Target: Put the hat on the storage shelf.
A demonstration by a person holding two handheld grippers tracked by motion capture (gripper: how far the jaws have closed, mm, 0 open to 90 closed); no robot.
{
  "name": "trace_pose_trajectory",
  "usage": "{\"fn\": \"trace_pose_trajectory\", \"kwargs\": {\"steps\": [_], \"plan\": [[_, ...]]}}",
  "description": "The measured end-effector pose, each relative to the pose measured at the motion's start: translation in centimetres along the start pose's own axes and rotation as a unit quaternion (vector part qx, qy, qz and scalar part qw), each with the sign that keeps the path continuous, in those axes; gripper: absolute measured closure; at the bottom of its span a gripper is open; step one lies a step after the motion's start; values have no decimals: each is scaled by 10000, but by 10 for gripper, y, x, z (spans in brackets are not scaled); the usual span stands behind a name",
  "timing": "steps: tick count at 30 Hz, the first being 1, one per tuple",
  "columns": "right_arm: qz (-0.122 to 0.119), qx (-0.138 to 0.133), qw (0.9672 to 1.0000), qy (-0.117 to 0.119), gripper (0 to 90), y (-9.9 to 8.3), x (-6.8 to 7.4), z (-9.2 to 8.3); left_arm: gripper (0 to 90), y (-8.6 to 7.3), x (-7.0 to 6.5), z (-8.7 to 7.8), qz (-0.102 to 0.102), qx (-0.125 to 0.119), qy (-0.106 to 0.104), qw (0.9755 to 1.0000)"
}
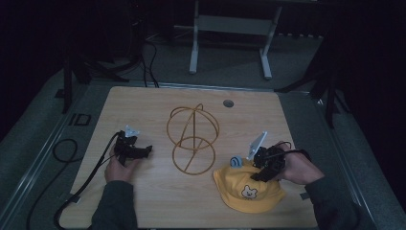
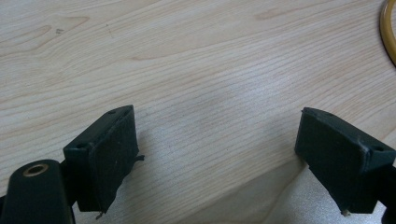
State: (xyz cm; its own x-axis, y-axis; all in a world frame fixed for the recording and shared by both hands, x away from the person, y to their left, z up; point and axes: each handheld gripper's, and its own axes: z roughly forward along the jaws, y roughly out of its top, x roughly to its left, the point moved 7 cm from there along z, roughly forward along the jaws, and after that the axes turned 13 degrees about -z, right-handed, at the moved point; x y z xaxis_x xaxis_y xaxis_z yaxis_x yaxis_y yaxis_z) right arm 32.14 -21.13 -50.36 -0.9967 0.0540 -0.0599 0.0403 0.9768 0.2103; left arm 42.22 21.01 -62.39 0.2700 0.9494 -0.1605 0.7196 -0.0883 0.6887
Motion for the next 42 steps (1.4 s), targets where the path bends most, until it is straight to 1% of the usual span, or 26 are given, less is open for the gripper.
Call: {"fn": "trace_pose_trajectory", "kwargs": {"steps": [3, 5, 9, 14, 18, 25, 33, 42], "plan": [[-72, -27, 10000, 53, 668, 1, 1, -1, 129, 0, 0, 0, 4, 2, 1, 10000], [-116, -28, 9999, 45, 705, 1, 2, -2, 129, 0, 0, 0, -1, -3, 0, 10000], [-210, 21, 9998, 13, 740, 2, 3, -3, 129, 0, 0, 0, 1, 0, 1, 10000], [-331, 37, 9994, 46, 749, 3, 5, -4, 129, 0, 0, 0, 2, 2, 1, 10000], [-327, 38, 9994, 65, 751, 2, 6, -6, 130, 0, 0, 0, -2, -3, 0, 10000], [-323, -39, 9995, 39, 752, 3, 5, -14, 129, 0, 0, 0, 1, -1, 1, 10000], [-372, -63, 9993, 32, 751, 4, 4, -22, 129, 0, 0, 0, 1, -1, 0, 10000], [-435, -129, 9990, -46, 751, 4, 1, -36, 129, 0, 0, 0, -3, -3, -1, 10000]]}}
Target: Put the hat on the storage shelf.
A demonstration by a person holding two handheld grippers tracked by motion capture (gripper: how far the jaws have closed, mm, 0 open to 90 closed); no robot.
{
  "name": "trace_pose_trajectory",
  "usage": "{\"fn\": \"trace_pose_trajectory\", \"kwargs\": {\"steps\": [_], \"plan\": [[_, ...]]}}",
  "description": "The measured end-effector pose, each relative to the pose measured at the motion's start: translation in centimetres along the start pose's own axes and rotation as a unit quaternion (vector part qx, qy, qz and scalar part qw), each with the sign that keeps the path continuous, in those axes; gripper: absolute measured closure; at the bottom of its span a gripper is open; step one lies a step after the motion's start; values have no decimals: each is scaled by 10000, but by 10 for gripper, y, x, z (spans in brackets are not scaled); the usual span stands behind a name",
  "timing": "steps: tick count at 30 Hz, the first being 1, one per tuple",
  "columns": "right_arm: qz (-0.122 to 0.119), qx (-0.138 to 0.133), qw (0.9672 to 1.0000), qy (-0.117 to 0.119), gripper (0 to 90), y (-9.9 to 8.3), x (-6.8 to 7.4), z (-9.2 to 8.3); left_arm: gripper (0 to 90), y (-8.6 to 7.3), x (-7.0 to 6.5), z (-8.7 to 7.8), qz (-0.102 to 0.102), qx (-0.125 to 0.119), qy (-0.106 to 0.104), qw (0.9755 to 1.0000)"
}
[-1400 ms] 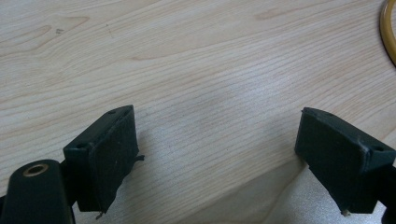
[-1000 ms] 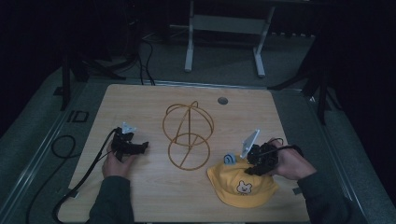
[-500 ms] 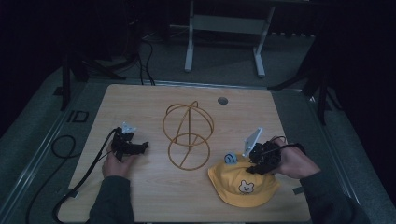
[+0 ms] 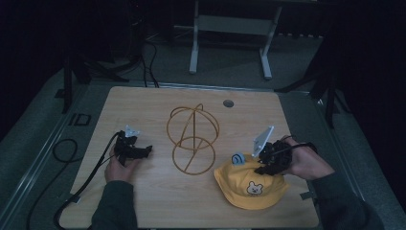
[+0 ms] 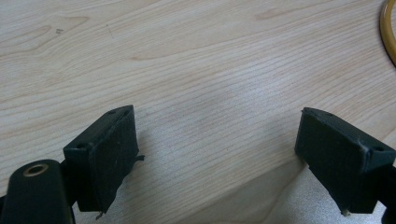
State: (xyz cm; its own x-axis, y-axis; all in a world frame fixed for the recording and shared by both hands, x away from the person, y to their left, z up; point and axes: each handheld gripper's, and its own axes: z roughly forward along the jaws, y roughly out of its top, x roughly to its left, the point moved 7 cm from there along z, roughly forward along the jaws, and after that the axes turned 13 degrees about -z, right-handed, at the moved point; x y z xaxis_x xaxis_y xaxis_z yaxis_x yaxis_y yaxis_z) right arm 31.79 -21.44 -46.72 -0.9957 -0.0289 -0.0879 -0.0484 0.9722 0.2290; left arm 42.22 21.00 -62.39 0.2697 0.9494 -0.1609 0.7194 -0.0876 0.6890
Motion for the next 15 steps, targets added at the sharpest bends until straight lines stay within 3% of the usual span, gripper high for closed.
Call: {"fn": "trace_pose_trajectory", "kwargs": {"steps": [15], "plan": [[-97, -206, 9997, -67, 752, 5, -7, -26, 129, 0, 0, 0, 6, 5, 2, 10000]]}}
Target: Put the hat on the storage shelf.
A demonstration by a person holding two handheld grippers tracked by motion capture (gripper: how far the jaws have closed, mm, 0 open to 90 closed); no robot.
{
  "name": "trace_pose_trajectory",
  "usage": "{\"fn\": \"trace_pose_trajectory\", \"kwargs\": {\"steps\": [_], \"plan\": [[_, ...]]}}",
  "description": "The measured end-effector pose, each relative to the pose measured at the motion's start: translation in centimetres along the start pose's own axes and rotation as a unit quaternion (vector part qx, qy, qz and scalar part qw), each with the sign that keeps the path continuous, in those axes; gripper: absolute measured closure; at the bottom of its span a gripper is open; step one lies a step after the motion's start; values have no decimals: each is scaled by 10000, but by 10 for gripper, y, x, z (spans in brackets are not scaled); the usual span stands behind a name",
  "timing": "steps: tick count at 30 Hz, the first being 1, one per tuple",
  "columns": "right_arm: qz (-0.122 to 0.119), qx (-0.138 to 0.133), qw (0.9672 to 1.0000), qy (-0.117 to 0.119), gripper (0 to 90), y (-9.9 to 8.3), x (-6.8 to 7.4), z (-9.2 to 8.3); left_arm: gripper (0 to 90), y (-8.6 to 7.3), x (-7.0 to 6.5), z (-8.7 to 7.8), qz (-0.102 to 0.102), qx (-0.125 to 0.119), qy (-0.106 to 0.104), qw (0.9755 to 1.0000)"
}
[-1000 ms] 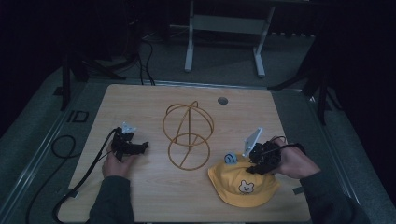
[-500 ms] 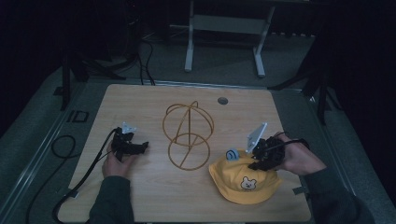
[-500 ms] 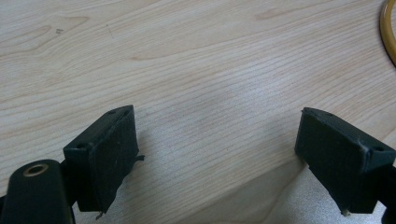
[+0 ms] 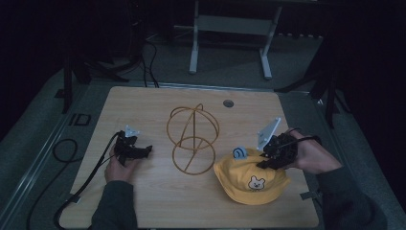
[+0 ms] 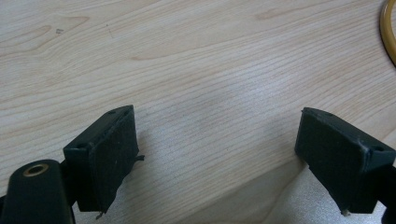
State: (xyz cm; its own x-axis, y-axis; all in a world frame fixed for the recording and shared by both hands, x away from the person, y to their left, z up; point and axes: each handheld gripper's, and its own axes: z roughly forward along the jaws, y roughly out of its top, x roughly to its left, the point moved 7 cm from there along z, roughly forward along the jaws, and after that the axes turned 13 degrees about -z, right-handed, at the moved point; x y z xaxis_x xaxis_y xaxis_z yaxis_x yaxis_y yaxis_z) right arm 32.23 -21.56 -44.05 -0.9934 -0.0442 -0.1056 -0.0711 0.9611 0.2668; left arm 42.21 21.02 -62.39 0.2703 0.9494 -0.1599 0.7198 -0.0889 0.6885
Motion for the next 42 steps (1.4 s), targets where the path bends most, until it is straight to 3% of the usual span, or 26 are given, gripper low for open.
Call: {"fn": "trace_pose_trajectory", "kwargs": {"steps": [23, 34, 42], "plan": [[15, 52, 10000, 13, 752, -3, -13, -19, 129, 0, 0, 0, -1, -1, 0, 10000], [65, -260, 9996, -103, 753, 0, -22, -42, 129, 0, 0, 0, -8, -8, -2, 10000], [143, -245, 9995, -120, 752, -2, -32, -49, 129, 0, 0, 0, -6, -6, -1, 10000]]}}
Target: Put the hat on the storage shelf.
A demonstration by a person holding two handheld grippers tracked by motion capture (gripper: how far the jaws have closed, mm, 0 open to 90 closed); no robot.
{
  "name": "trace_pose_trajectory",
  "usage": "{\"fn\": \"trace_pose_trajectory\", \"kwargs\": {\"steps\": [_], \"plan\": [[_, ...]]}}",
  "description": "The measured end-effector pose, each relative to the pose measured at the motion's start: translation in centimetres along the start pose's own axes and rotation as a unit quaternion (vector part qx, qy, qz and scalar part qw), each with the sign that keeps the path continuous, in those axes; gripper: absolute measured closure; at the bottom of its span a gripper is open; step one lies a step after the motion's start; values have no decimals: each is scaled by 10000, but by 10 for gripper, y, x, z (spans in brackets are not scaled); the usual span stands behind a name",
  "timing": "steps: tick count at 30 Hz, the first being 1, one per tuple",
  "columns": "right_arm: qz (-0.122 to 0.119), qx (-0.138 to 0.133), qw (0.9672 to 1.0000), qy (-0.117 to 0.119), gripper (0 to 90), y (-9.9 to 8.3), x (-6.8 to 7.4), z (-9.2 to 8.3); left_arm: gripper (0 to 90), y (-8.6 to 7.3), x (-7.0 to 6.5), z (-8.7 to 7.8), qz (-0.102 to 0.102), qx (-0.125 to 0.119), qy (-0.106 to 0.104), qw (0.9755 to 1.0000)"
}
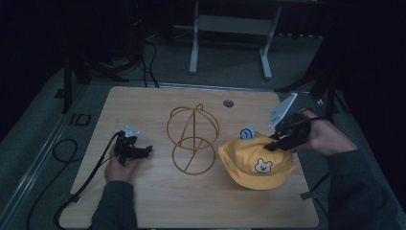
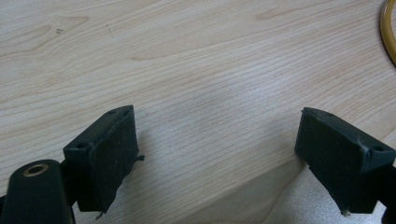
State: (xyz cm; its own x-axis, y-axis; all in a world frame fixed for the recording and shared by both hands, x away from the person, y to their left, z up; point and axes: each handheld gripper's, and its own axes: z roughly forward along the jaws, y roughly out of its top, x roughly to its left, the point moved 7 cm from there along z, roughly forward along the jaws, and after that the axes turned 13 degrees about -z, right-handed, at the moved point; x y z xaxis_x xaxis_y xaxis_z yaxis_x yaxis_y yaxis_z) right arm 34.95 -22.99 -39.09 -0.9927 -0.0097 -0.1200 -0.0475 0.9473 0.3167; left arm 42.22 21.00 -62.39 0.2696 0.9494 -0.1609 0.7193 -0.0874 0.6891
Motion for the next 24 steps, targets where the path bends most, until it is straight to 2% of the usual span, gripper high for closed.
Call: {"fn": "trace_pose_trajectory", "kwargs": {"steps": [10, 19, 24], "plan": [[182, 39, 9998, -57, 753, -6, -14, -12, 129, 0, 0, 0, 0, 0, 1, 10000], [382, -59, 9992, -98, 753, -9, -28, -18, 129, 0, 0, 0, 0, 20, -1, 10000], [416, -159, 9989, -140, 752, -9, -34, -25, 129, 0, 0, 0, 2, 20, -1, 10000]]}}
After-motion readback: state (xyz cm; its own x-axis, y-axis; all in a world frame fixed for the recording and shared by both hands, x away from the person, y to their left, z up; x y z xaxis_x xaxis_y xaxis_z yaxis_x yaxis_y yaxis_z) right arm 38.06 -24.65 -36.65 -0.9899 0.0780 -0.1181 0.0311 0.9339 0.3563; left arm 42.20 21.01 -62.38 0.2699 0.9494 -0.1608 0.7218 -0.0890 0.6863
